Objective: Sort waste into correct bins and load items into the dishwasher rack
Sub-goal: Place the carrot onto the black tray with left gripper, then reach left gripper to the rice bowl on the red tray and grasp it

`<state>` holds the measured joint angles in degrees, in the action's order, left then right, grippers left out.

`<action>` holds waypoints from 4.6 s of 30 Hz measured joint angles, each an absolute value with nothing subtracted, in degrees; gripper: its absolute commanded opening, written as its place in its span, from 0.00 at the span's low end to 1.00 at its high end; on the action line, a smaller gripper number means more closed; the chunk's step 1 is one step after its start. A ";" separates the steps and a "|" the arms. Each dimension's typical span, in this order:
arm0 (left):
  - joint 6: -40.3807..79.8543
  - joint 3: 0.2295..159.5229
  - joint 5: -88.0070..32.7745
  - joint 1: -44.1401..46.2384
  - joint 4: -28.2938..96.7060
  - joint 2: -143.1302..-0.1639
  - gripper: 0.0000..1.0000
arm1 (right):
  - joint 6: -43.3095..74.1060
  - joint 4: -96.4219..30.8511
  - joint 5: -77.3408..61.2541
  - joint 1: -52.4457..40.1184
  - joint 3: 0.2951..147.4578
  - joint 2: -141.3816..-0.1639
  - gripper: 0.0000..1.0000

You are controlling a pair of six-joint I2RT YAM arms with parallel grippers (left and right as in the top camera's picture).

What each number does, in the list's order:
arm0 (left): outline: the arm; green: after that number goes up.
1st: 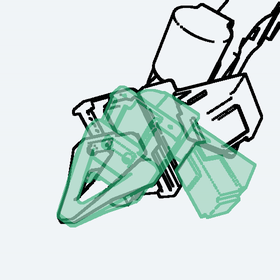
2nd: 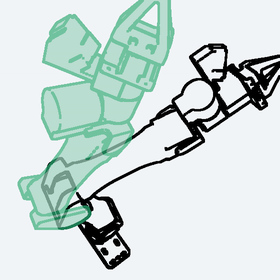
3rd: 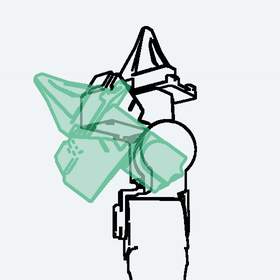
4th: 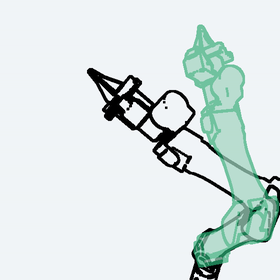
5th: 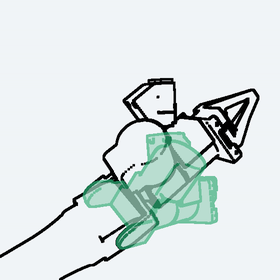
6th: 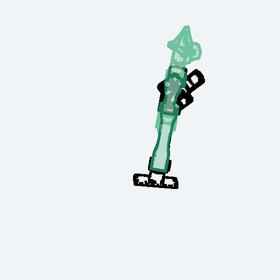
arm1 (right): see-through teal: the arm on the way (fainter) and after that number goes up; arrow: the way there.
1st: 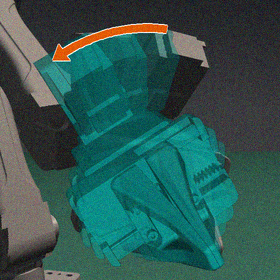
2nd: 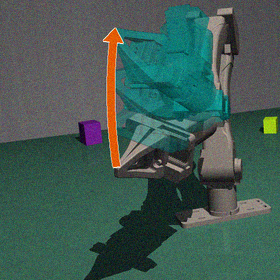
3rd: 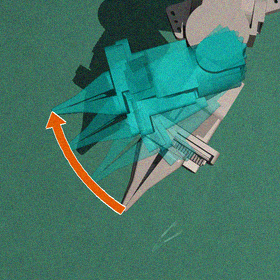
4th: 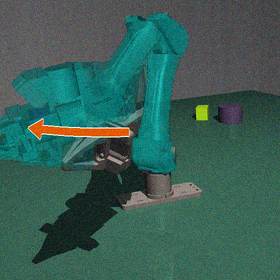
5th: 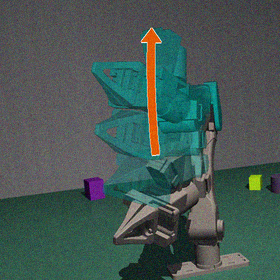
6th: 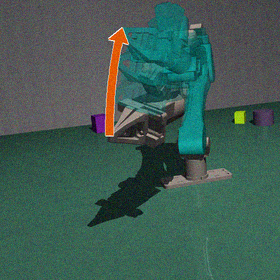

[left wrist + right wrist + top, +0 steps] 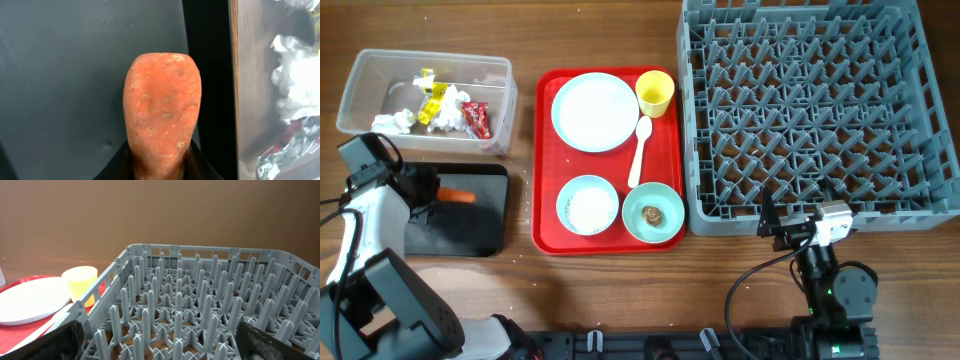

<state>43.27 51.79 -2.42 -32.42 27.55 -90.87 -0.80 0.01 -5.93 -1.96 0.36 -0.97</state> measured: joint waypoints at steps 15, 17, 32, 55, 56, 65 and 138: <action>44.95 51.79 -1.37 -32.42 26.39 -90.94 0.32 | -0.80 0.01 -5.93 -1.96 0.36 -0.97 1.00; 44.95 51.79 -1.17 -32.42 25.82 -90.94 0.32 | -0.80 0.01 -5.93 -1.96 0.36 -0.97 1.00; 45.82 51.79 0.12 -32.42 23.90 -95.26 0.75 | -0.80 0.03 -5.93 -1.96 0.36 -0.97 1.00; 45.56 51.79 -12.97 -34.17 22.90 -88.64 0.04 | -0.80 0.03 -5.93 -1.96 0.36 -0.97 1.00; 45.52 51.79 -12.67 -34.59 23.86 -87.37 0.04 | -0.80 0.03 -5.93 -1.96 0.36 -0.97 1.00; 43.55 51.51 -0.19 -35.33 33.82 -85.08 0.04 | -0.80 0.03 -5.93 -1.96 0.36 -0.97 1.00; 30.65 82.98 -0.80 26.13 62.41 -98.13 0.33 | -0.80 0.01 -5.93 -1.96 0.36 -1.06 1.00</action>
<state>30.65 82.98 -0.80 26.13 62.41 -98.13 -0.80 0.01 -5.93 -1.96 0.36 -1.06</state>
